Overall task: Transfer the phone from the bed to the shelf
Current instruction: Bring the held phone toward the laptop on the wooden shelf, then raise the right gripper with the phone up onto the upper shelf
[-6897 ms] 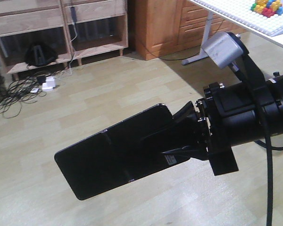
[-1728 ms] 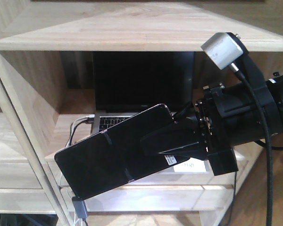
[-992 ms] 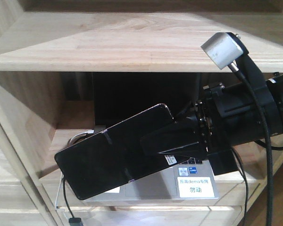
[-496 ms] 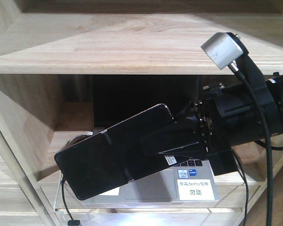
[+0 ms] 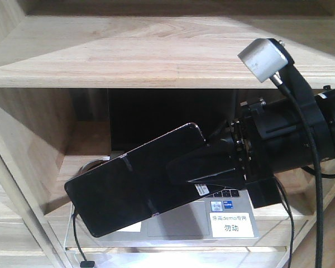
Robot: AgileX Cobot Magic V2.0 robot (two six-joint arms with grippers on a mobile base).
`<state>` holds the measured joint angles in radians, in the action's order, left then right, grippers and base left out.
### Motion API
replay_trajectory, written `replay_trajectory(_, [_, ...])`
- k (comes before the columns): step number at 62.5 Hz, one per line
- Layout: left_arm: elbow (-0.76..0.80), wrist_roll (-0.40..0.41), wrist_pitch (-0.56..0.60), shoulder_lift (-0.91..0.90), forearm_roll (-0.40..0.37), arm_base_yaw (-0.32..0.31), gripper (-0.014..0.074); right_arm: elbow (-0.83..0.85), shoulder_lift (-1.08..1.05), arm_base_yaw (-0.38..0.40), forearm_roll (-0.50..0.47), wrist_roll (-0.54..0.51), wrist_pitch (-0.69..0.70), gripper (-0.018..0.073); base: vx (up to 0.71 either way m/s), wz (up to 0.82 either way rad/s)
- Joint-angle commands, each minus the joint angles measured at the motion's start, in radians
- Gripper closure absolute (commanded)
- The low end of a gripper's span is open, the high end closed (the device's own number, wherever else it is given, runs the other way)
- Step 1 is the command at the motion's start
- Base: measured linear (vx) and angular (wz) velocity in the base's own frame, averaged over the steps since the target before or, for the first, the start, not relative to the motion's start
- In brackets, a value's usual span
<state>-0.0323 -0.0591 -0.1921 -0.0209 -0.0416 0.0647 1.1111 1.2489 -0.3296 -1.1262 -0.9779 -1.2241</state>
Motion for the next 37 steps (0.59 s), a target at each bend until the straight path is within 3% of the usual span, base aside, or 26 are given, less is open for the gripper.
replay_trajectory(1, [-0.007,0.000,0.074,-0.007,-0.009,-0.003,0.0595,0.025,-0.026,-0.001,-0.090,-0.007,-0.062,0.0561,0.00,0.00])
replay_trajectory(21, [-0.007,0.000,0.074,-0.007,-0.009,-0.003,0.0595,0.029,-0.026,-0.001,-0.107,0.015,-0.062,0.0561,0.00,0.00])
replay_trajectory(37, [-0.007,0.000,0.074,-0.007,-0.009,-0.003,0.0595,0.045,-0.026,-0.001,-0.251,0.027,-0.062,0.0561,0.00,0.00])
